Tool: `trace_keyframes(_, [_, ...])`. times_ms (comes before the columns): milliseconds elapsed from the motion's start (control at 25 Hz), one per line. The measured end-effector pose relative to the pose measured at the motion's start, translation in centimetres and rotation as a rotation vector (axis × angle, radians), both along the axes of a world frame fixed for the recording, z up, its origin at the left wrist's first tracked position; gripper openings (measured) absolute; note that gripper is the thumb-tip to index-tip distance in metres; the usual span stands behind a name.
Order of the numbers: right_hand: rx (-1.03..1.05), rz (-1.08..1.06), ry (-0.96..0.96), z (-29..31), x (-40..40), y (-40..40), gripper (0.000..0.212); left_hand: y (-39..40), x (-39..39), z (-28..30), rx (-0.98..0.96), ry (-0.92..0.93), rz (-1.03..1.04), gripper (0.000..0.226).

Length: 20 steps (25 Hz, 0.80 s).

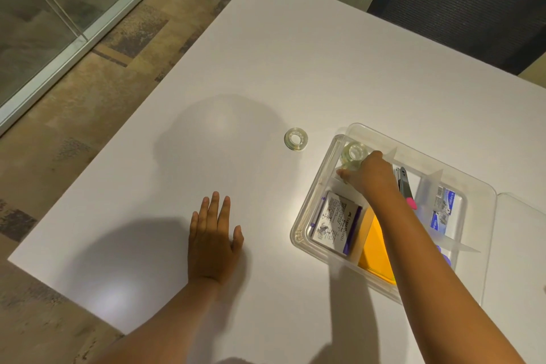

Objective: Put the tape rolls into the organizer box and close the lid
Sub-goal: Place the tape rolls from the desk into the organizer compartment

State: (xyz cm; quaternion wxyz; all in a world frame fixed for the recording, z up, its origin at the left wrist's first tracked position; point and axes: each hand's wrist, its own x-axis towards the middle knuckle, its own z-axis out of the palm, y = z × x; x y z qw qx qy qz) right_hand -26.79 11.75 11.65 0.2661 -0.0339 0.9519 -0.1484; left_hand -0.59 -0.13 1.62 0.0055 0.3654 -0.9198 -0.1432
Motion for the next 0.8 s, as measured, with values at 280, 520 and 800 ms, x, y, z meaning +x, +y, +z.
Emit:
trace_keyframes(280, [0.026,-0.064,-0.092,-0.7,0.0,-0.2,0.073,0.0,0.0,-0.1,-0.002,-0.003,0.0,0.06])
trace_keyframes(520, [0.061,-0.05,-0.098,-0.1,-0.2,-0.4,0.081,0.0,0.0,-0.1,-0.004,-0.009,0.004,0.06])
trace_keyframes(800, [-0.164,0.204,0.236,3.0,-0.9,-2.9,0.053,-0.1,0.0,-0.4,-0.025,-0.004,-0.002,0.06])
